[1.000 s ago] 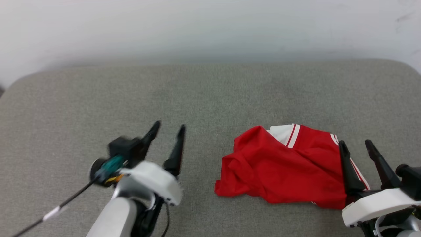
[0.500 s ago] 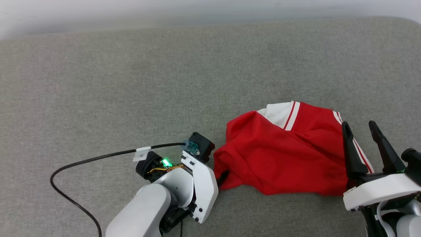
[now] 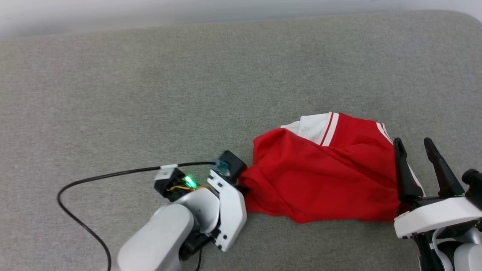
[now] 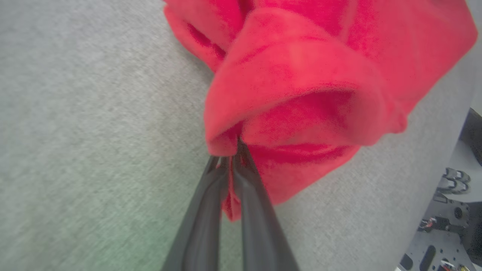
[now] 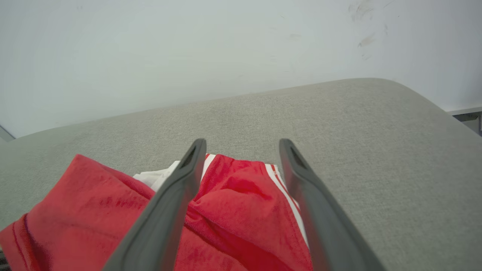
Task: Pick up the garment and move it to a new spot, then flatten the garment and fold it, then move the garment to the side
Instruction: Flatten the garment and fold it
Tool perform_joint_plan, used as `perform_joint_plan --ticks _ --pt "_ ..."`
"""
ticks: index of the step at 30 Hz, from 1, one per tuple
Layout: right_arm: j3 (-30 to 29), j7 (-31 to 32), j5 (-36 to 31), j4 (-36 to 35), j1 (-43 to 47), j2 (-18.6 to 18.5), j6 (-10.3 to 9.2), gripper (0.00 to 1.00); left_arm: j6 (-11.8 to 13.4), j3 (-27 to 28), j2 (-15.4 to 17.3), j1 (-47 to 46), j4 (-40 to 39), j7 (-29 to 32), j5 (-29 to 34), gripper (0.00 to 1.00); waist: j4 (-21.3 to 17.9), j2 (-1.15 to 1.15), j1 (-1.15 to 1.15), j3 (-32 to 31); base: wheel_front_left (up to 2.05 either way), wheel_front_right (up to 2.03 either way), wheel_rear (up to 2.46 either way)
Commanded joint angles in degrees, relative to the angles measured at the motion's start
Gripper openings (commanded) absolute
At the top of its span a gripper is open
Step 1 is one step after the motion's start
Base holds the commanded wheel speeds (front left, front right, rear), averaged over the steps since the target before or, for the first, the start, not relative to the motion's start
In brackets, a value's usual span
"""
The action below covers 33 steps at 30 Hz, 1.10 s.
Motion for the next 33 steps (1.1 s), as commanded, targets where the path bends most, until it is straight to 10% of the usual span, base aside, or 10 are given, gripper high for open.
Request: perform_joint_plan --ticks 1,27,28,29,33 --pt "-0.4 -0.3 0.2 0.4 -0.3 0.1 -0.02 1.0 1.0 1.3 0.8 0.5 -0.4 -2.9 0.6 0.0 0.7 0.0 0.0 -0.9 0.0 0.0 0.0" --pt "-2.4 2.8 -0.5 -1.0 5.1 0.1 -0.02 1.0 15.8 7.3 10.9 33.8 -13.8 -3.2 -9.7 0.0 5.5 0.0 0.0 -12.3 0.0 0.0 0.0" --pt "-2.5 3.0 -0.5 -1.2 5.3 0.1 -0.02 1.0 16.1 7.6 10.7 33.8 -14.0 -4.0 -9.5 0.77 5.6 0.0 0.0 -12.5 0.0 0.0 0.0" --pt "-2.6 3.1 -0.5 -1.3 5.6 0.1 -0.03 1.0 16.4 7.9 10.5 33.6 -14.3 -4.9 -9.2 1.0 5.7 0.0 0.0 -12.8 0.0 0.0 0.0" --pt "-2.9 3.5 -0.4 -2.0 6.1 0.1 -0.03 1.0 17.3 9.2 9.7 31.9 -16.1 -8.7 -7.7 1.0 6.1 0.0 0.0 -14.0 0.0 0.0 0.0"
